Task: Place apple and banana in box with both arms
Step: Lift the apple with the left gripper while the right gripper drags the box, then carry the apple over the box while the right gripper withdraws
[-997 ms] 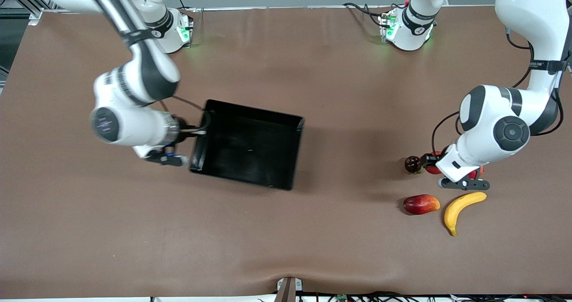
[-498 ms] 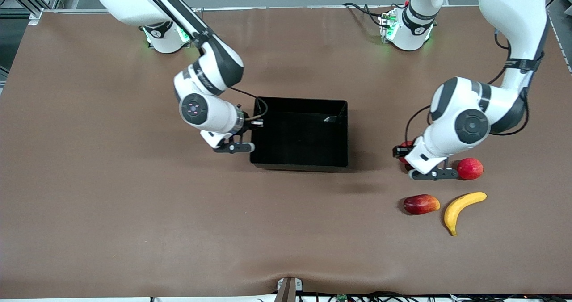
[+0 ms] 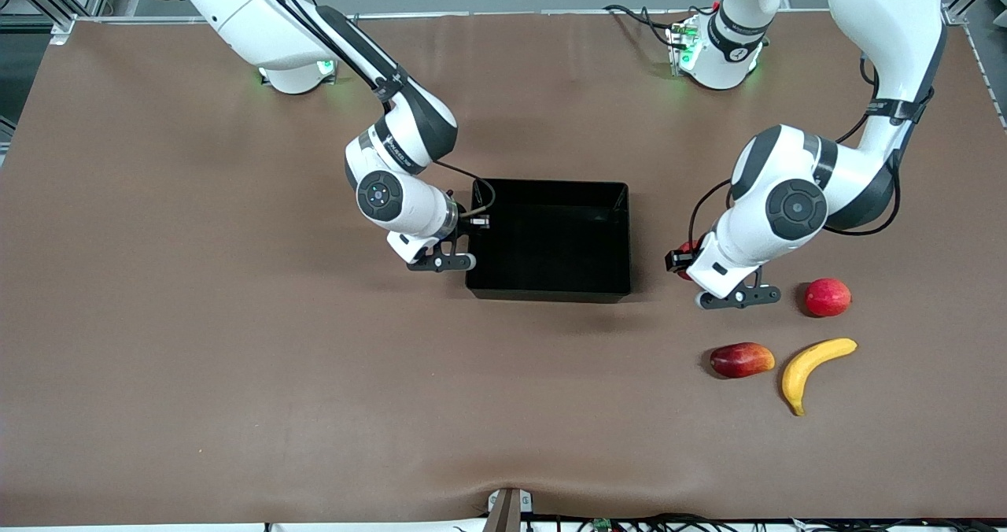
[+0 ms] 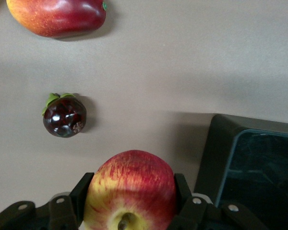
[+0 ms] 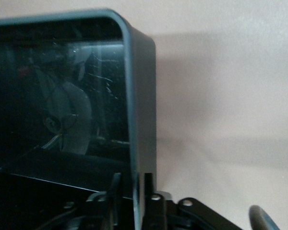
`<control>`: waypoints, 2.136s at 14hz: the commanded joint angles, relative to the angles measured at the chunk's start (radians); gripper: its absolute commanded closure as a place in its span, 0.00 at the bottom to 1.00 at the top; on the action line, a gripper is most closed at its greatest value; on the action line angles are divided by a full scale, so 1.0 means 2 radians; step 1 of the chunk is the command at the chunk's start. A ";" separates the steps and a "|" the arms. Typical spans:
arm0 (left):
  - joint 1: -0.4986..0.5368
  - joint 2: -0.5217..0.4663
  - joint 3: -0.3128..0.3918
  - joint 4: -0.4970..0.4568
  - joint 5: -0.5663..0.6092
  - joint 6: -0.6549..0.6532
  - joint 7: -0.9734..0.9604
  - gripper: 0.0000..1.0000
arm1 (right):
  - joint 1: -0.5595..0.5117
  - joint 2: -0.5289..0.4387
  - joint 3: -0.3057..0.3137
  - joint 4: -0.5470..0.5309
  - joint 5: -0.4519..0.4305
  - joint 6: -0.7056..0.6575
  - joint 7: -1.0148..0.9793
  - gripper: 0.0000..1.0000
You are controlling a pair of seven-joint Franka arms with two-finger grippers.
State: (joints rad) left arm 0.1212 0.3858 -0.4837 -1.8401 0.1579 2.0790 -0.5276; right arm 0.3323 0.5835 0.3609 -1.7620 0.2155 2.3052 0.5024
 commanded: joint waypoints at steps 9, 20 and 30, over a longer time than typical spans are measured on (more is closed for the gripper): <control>-0.107 -0.001 -0.020 -0.004 0.007 0.000 -0.193 1.00 | -0.078 -0.019 -0.002 0.273 -0.083 -0.414 0.003 0.00; -0.150 0.073 -0.020 -0.040 0.049 0.111 -0.226 1.00 | -0.148 -0.166 -0.081 0.268 -0.135 -0.575 -0.030 0.00; -0.167 0.111 -0.020 -0.045 0.075 0.128 -0.221 1.00 | -0.142 -0.312 -0.192 0.079 -0.135 -0.433 -0.285 0.00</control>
State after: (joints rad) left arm -0.2169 0.5812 -0.5204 -1.9415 0.2730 2.3110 -0.9674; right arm 0.0507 0.0181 -0.0069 -1.5278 -0.0413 1.4000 0.0142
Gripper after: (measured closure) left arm 0.286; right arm 0.000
